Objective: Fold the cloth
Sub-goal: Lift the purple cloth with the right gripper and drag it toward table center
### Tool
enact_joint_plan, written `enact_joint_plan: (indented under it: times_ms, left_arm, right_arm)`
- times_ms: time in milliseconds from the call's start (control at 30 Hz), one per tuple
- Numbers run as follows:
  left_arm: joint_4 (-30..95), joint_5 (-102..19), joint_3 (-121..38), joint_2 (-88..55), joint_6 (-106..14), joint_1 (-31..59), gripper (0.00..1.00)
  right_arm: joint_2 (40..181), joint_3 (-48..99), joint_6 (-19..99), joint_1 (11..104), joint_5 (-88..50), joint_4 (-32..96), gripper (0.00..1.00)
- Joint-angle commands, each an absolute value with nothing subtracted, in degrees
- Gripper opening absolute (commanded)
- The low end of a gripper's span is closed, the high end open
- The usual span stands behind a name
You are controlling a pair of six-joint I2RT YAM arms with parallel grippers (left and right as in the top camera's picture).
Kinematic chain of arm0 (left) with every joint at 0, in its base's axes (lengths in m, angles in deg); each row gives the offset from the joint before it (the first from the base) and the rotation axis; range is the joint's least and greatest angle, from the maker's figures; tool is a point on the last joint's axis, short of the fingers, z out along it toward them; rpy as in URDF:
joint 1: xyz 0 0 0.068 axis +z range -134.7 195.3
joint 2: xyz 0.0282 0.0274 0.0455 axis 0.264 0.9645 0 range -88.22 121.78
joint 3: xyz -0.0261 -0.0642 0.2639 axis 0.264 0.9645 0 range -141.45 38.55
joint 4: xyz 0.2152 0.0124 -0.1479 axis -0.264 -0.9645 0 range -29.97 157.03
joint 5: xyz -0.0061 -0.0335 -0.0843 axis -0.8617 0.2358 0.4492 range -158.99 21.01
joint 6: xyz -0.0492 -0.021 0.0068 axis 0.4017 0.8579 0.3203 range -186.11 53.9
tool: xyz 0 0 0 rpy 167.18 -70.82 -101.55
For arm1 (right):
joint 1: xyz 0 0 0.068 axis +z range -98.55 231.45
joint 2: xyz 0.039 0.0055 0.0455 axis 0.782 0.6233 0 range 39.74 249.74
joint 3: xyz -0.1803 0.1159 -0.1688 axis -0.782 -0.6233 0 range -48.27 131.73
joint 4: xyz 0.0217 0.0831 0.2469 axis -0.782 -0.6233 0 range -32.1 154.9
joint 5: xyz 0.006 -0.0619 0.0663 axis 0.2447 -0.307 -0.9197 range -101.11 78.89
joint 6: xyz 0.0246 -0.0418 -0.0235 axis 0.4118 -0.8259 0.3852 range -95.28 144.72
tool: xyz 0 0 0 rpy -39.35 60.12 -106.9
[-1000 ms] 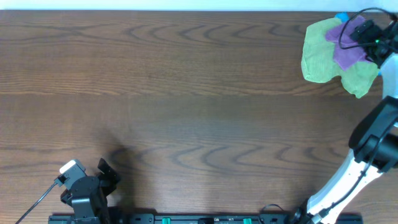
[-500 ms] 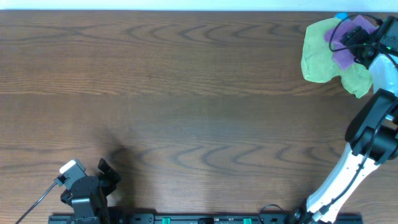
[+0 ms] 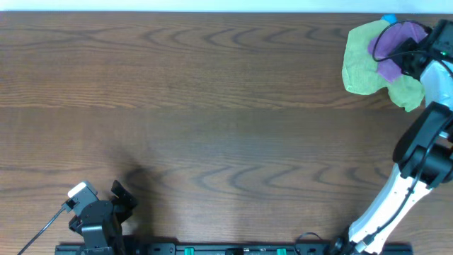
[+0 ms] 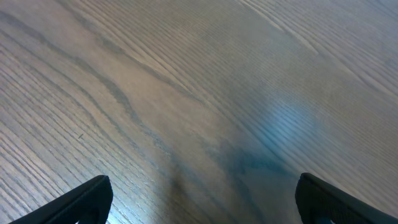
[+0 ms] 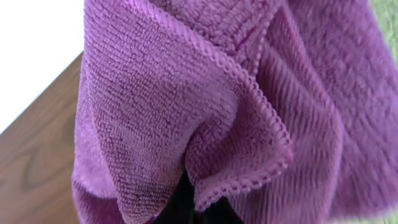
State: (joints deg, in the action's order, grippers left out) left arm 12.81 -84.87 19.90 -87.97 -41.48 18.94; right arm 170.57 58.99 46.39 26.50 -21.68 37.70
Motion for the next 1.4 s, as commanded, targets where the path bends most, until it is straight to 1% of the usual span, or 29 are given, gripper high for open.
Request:
enact_joint_plan:
  times_ms: [0, 333, 533, 667, 833, 967, 1067, 1267, 1367]
  left_arm:
    - [11.72, -85.92, 22.0, -87.99, -41.88, 19.14, 0.95]
    - [11.72, -85.92, 22.0, -87.99, -41.88, 19.14, 0.95]
    - [11.74, -85.92, 22.0, -87.99, -41.88, 19.14, 0.95]
    - [11.72, -85.92, 22.0, -87.99, -41.88, 19.14, 0.95]
    - [11.72, -85.92, 22.0, -87.99, -41.88, 19.14, 0.95]
    - [11.72, -85.92, 22.0, -87.99, -41.88, 19.14, 0.95]
    - [11.74, -85.92, 22.0, -87.99, -41.88, 19.14, 0.95]
    - [11.72, -85.92, 22.0, -87.99, -41.88, 19.14, 0.95]
    - [11.74, -85.92, 22.0, -87.99, -41.88, 19.14, 0.95]
  right_arm:
    - [162.96, 60.39, 43.51, 27.85, -21.61, 34.72, 0.01]
    - [150.92, 60.39, 41.06, 33.27, -19.89, 13.5, 0.01]
    - [146.02, 60.39, 38.77, 41.36, -16.37, 0.85, 0.01]
    - [143.6, 60.39, 35.99, 47.19, -11.91, -4.84, 0.02]
    - [142.83, 60.19, 35.27, 52.16, -11.3, -12.14, 0.01]
    - [142.83, 57.44, 34.28, 55.11, -11.41, -12.01, 0.02]
    - [142.83, 53.33, 34.28, 57.9, -11.84, -9.19, 0.01]
    - [142.98, 43.47, 34.87, 65.82, -14.84, 3.29, 0.02]
    - [143.01, 39.67, 36.36, 71.24, -14.99, 9.74, 0.01]
